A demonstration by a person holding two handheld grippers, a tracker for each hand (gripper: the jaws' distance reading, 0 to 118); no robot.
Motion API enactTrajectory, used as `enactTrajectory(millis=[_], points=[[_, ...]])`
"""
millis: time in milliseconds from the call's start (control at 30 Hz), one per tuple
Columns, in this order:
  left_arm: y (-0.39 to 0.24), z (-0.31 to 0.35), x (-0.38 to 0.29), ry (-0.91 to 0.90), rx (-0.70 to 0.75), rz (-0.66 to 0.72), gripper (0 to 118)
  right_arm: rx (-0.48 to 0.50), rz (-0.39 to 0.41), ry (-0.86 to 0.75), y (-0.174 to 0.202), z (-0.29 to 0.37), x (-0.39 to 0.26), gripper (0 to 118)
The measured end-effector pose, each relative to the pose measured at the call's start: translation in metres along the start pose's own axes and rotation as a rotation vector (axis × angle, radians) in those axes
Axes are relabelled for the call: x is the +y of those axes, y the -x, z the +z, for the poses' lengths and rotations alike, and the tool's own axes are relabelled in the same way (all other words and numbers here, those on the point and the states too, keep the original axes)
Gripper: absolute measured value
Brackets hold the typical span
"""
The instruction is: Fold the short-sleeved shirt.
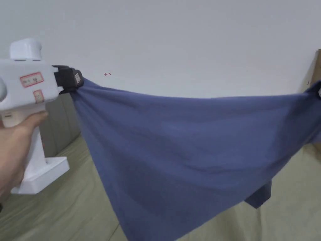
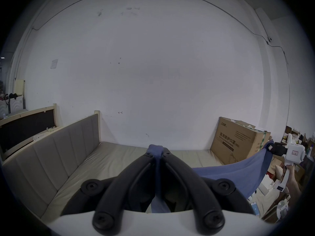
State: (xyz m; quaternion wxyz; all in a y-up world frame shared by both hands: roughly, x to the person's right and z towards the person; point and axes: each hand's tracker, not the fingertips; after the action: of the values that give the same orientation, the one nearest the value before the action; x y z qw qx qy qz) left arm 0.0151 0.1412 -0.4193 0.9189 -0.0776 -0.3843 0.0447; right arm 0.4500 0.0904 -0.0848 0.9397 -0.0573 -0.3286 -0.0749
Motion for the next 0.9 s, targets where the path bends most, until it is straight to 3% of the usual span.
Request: enactTrajectory(millis=[233,533,667,700,900], points=[[0.008,-0.067,0.018,0.006,0.044,0.048,3,-0.038,0.040,0.007,0.018,-0.068,0.036,11],[0.014,-0.123,-0.001,0.037,0.069,0.077,3,-0.098,0.057,0.049,0.006,-0.139,0.042,11],[0.018,-0.135,-0.049,0.114,0.064,0.088,3,-0.093,0.049,0.102,-0.010,-0.163,0.003,11],[0.020,-0.136,-0.067,0.144,0.059,0.092,3,-0.090,0.058,0.143,0.003,-0.151,-0.017,11],[0.024,-0.089,-0.184,0.280,0.019,0.197,3,-0.065,-0.016,0.281,-0.018,-0.104,-0.131,11]])
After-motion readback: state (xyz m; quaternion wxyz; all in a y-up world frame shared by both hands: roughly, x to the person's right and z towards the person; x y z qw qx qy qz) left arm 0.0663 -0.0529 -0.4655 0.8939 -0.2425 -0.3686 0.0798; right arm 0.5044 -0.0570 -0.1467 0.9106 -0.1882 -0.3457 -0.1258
